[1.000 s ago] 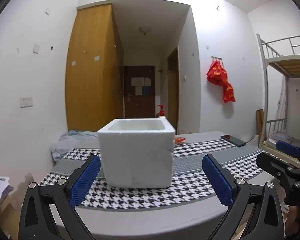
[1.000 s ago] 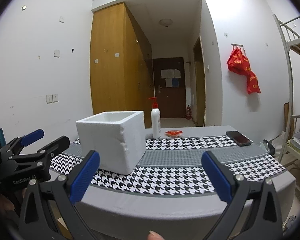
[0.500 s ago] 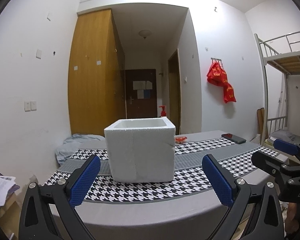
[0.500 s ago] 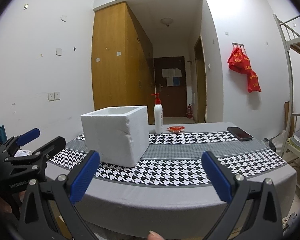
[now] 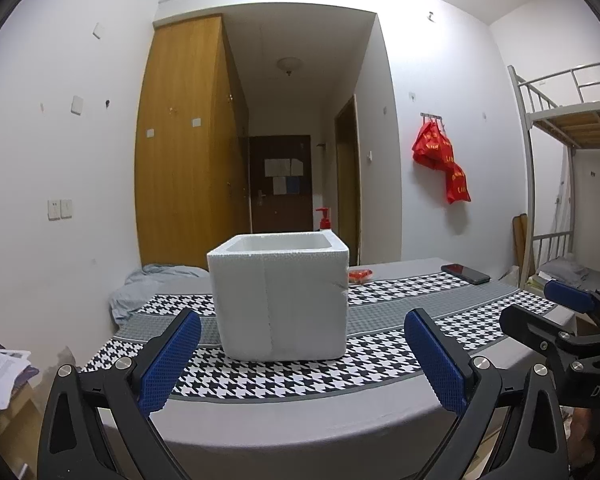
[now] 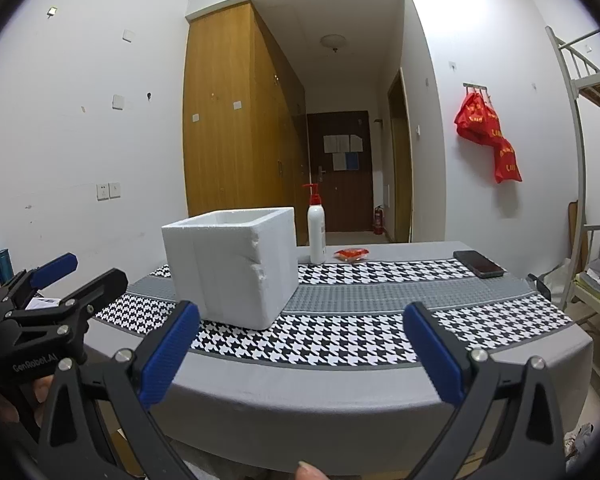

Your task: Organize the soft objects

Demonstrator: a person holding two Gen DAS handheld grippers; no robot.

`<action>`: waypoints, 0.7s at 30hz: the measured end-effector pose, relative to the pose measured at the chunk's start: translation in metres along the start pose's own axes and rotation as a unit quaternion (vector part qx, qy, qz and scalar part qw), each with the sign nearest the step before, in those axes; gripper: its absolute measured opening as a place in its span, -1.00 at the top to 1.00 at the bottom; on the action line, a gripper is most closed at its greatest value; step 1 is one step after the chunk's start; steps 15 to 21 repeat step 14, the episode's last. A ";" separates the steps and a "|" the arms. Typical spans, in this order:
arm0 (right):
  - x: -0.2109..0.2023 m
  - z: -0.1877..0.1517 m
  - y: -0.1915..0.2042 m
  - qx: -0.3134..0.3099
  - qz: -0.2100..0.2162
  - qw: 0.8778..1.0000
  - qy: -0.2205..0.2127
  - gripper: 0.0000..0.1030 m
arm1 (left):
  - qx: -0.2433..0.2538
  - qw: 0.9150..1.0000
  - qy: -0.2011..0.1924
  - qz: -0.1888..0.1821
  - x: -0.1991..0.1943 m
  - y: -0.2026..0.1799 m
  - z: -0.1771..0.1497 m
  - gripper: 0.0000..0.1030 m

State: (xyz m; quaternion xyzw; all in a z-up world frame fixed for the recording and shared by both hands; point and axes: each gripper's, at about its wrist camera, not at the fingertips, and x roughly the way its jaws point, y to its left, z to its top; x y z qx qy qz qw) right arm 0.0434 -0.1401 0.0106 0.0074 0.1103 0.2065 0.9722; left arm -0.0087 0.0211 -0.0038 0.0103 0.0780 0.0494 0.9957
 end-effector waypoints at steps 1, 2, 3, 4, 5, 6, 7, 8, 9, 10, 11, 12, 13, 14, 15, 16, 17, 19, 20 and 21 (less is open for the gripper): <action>0.000 0.000 0.000 0.000 0.000 1.000 0.000 -1.00 | 0.000 1.000 0.000 0.000 -0.002 0.000 -0.001 -0.98; 0.000 0.000 0.000 0.000 -0.001 1.000 0.000 -1.00 | 0.000 1.000 0.001 -0.001 -0.001 0.000 -0.001 -0.98; 0.000 0.000 0.000 0.000 0.000 1.000 0.000 -1.00 | 0.001 1.000 0.002 0.000 -0.001 0.000 -0.001 -0.98; 0.000 0.000 0.000 0.001 0.000 1.000 0.000 -1.00 | 0.000 1.000 0.002 0.000 -0.001 0.000 -0.002 -0.98; 0.000 0.000 0.000 0.001 0.000 1.000 0.000 -1.00 | 0.001 1.000 0.002 0.000 -0.001 0.000 -0.002 -0.98; 0.001 0.000 0.000 0.001 0.001 1.000 0.001 -1.00 | 0.001 1.000 0.002 0.001 -0.001 0.000 -0.002 -0.98; 0.001 0.000 -0.001 0.001 0.001 1.000 0.001 -1.00 | 0.001 1.000 0.002 0.001 -0.002 0.000 -0.002 -0.98; 0.001 -0.001 -0.001 0.001 0.001 1.000 0.001 -1.00 | 0.000 1.000 0.001 0.001 -0.002 0.001 -0.001 -0.98; 0.001 -0.001 -0.001 0.001 0.001 1.000 0.001 -1.00 | 0.000 1.000 0.001 0.001 -0.002 0.001 -0.001 -0.98; 0.002 -0.001 -0.001 0.000 0.002 1.000 0.002 -1.00 | 0.000 1.000 0.001 0.001 -0.002 0.001 -0.001 -0.98; 0.001 -0.001 0.000 0.000 0.002 1.000 0.003 -1.00 | 0.001 1.000 0.001 0.002 -0.002 0.001 -0.001 -0.98; 0.001 -0.001 0.000 0.000 0.002 1.000 0.003 -1.00 | 0.001 1.000 0.002 0.002 -0.002 0.001 -0.001 -0.98; 0.002 -0.001 0.000 0.000 0.002 1.000 0.004 -1.00 | 0.000 1.000 0.002 0.002 -0.002 0.001 -0.001 -0.98; 0.002 -0.002 0.000 0.000 0.002 1.000 0.005 -1.00 | -0.001 1.000 0.003 0.001 -0.002 0.001 -0.001 -0.98; 0.002 -0.002 0.000 0.000 0.002 1.000 0.005 -1.00 | -0.001 1.000 0.003 0.001 -0.002 0.001 -0.001 -0.98; 0.002 -0.002 0.000 0.000 0.002 1.000 0.005 -1.00 | -0.001 1.000 0.003 0.001 -0.002 0.001 -0.001 -0.98; 0.002 -0.002 0.000 0.000 0.002 1.000 0.005 -1.00 | -0.001 1.000 0.003 0.001 -0.002 0.001 -0.001 -0.98; 0.002 -0.002 0.000 0.000 0.002 1.000 0.005 -1.00 | -0.001 1.000 0.003 0.001 -0.002 0.001 -0.001 -0.98; 0.002 -0.002 0.000 0.000 0.002 1.000 0.005 -1.00 | -0.001 1.000 0.003 0.001 -0.002 0.001 -0.001 -0.98; 0.002 -0.002 0.000 0.000 0.002 1.000 0.005 -1.00 | -0.001 1.000 0.003 0.001 -0.002 0.001 -0.001 -0.98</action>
